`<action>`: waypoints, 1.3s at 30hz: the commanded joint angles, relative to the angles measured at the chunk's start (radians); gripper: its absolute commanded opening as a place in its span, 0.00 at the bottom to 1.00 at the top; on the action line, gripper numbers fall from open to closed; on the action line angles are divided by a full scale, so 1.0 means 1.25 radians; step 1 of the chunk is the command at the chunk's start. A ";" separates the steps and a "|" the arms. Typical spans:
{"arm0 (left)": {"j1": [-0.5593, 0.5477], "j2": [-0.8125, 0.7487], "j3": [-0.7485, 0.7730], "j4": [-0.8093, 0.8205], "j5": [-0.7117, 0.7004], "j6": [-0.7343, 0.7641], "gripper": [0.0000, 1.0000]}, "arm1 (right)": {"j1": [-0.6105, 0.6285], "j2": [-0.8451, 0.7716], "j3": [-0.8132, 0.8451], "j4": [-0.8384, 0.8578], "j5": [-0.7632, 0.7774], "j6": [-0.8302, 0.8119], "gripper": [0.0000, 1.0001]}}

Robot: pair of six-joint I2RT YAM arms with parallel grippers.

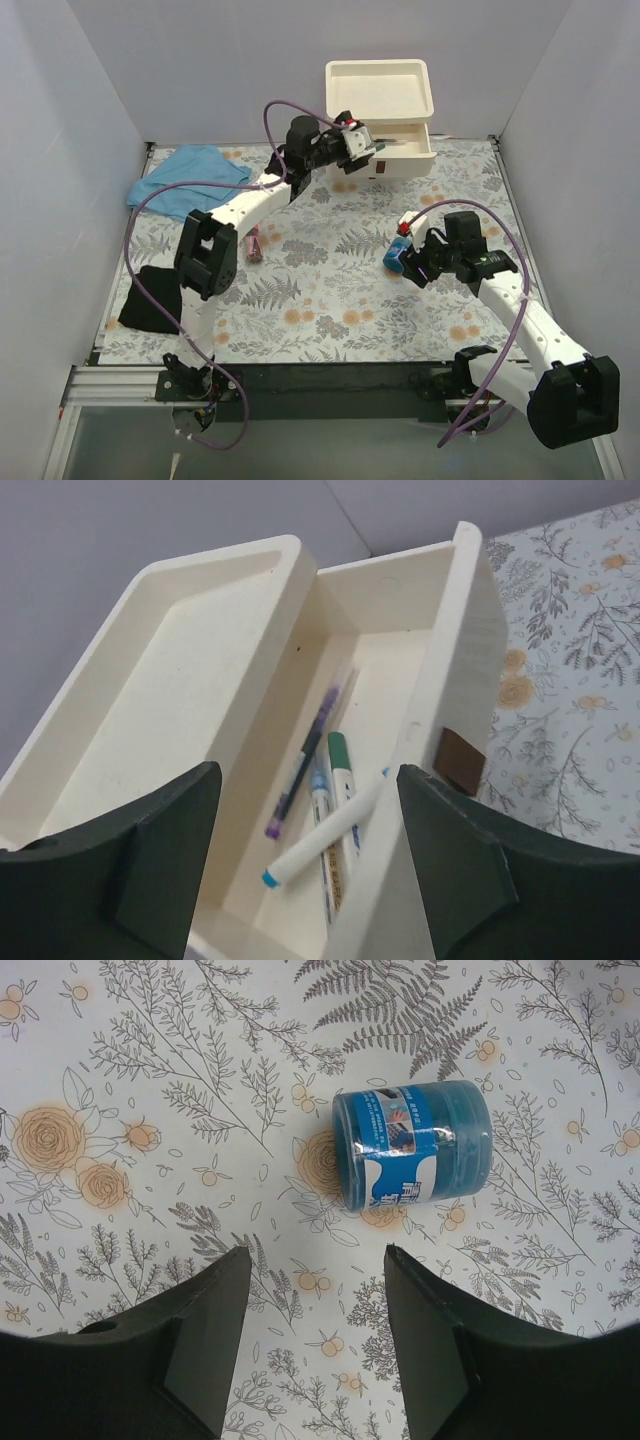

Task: Sort the stationery into containers
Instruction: Place the pen in the drawer, then close the drawer in the storage box.

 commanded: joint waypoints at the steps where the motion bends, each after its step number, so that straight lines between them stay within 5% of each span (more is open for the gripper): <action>1: -0.018 -0.314 -0.239 0.356 -0.131 -0.046 0.72 | -0.015 -0.009 0.004 0.010 -0.003 0.014 0.64; 7: -0.022 -0.546 -0.413 0.318 -0.161 -0.080 0.74 | -0.023 0.031 0.040 0.015 -0.003 0.018 0.64; 17: -0.022 -0.877 -0.705 -0.021 -0.226 -0.194 0.70 | -0.026 0.180 0.213 0.112 0.007 0.129 0.57; 18: -0.024 -0.914 -0.722 -0.048 -0.246 -0.214 0.70 | -0.026 0.205 0.235 0.118 0.009 0.139 0.53; 21: -0.021 -0.952 -0.787 -0.119 -0.294 -0.261 0.69 | -0.025 0.265 0.306 0.163 -0.004 0.178 0.02; 39: 0.017 -0.924 -0.984 -0.145 -0.330 -0.351 0.70 | -0.023 0.540 0.531 0.402 0.079 0.263 0.01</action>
